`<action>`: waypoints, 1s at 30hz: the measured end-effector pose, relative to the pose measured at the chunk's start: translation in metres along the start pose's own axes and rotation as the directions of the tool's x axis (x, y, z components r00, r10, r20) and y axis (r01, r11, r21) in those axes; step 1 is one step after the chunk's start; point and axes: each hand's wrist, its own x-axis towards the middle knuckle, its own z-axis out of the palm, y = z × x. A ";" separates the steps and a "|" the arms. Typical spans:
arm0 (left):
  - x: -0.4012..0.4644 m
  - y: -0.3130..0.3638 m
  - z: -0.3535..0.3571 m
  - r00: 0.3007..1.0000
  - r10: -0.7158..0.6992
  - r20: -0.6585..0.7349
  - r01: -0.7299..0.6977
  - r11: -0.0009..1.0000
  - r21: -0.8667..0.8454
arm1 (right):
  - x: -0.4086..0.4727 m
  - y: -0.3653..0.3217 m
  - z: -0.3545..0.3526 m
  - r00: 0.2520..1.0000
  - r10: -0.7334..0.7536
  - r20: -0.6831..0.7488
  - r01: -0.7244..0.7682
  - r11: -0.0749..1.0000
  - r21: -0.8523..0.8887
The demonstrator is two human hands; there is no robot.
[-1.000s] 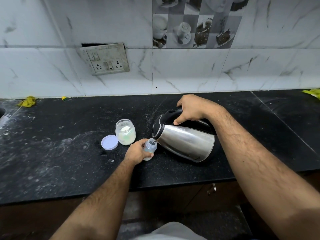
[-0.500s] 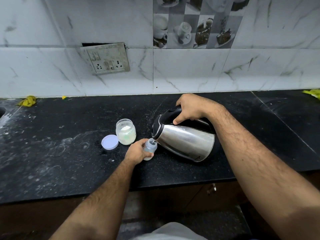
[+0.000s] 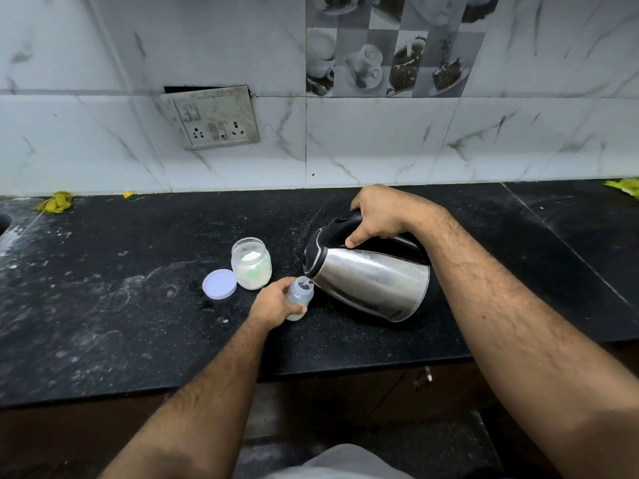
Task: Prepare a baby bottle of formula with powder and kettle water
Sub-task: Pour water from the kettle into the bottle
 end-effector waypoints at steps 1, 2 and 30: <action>0.000 0.000 0.000 1.000 0.000 0.000 0.000 1.000 -0.001 | 0.000 0.000 0.000 1.000 0.002 0.002 -0.002 1.000 -0.001; 0.000 0.001 0.000 1.000 0.000 -0.001 0.000 1.000 -0.002 | 0.000 0.000 0.000 1.000 0.004 0.004 -0.004 1.000 -0.001; -0.004 0.004 -0.002 1.000 0.007 0.000 -0.007 1.000 -0.004 | 0.004 -0.004 -0.001 1.000 0.006 0.010 -0.006 0.998 -0.060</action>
